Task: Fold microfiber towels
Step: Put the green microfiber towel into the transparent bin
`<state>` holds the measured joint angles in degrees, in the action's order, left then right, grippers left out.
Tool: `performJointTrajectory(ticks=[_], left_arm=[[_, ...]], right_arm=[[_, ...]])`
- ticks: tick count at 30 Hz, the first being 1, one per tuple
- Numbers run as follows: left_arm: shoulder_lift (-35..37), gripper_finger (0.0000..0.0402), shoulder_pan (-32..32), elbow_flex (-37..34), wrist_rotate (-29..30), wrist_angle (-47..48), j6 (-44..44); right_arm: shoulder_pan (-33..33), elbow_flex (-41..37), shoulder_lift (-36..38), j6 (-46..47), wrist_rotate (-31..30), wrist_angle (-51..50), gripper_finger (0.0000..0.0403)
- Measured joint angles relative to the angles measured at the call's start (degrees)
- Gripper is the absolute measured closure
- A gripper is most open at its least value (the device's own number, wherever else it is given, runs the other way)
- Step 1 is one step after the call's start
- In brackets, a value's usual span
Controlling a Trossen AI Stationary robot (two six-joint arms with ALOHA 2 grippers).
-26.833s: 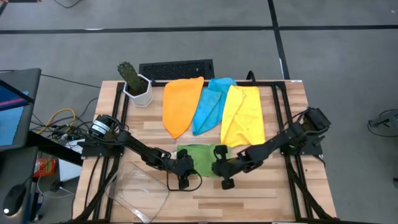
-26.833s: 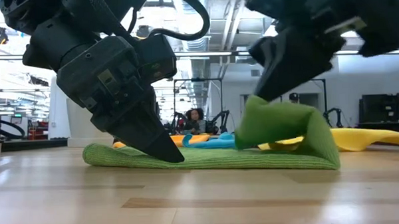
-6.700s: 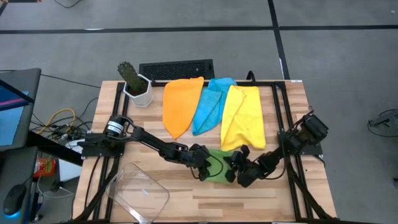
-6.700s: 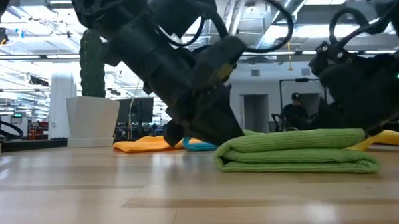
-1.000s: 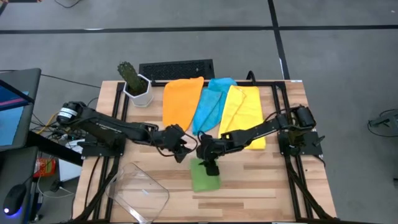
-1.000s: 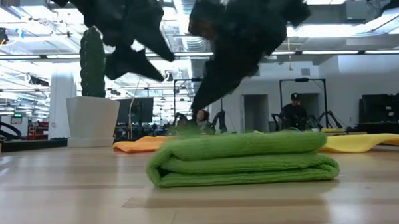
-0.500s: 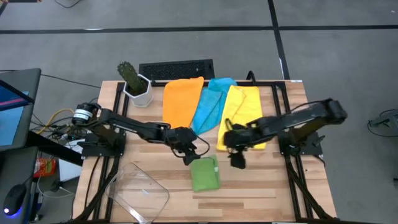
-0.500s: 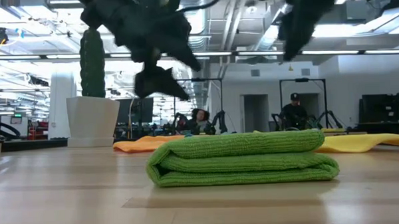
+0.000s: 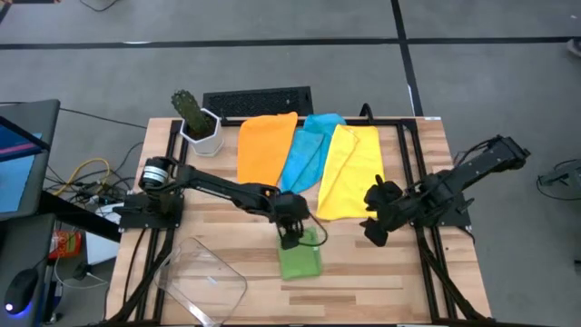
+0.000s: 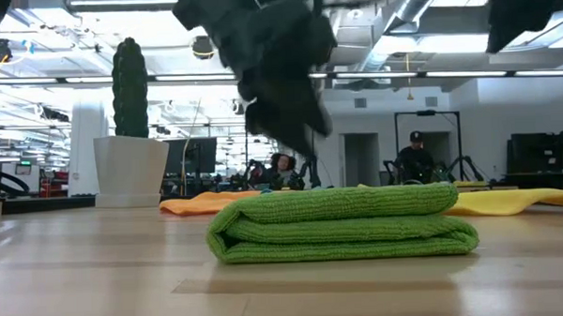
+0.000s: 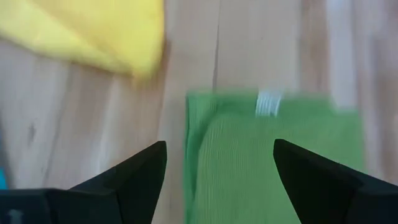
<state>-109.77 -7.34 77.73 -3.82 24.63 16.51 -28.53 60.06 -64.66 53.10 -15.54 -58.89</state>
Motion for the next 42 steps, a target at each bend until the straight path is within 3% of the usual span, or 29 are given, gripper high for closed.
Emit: performJointTrajectory(ticks=[8,12,20,27,36,42], left_arm=[[-5.3,0.0113,-0.8,1.7,-0.8,3.0,-2.6],[-7.2,0.0113,-1.7,1.9,3.8,2.7,-4.2],[-12.1,0.0131,-3.7,2.6,4.2,3.3,-5.2],[-12.9,0.0214,-4.0,3.5,3.3,3.6,-3.6],[-13.1,0.0383,-3.4,3.5,-2.2,2.1,0.0],[-9.6,0.0396,-2.8,4.3,-2.9,6.8,4.4]], right_arm=[[-4.2,0.0,-1.5,3.2,-1.6,-1.0,0.0117],[-5.8,0.0,-2.3,4.0,-2.9,-0.8,0.0117],[-7.4,0.1,-2.8,6.8,-3.1,-0.8,0.0117],[-9.1,0.1,-2.7,7.5,-4.4,-0.9,0.0117],[-9.1,0.1,-2.7,8.5,-4.4,-1.1,0.0117],[-9.3,0.1,-2.7,9.2,-4.4,-3.2,0.0117]])
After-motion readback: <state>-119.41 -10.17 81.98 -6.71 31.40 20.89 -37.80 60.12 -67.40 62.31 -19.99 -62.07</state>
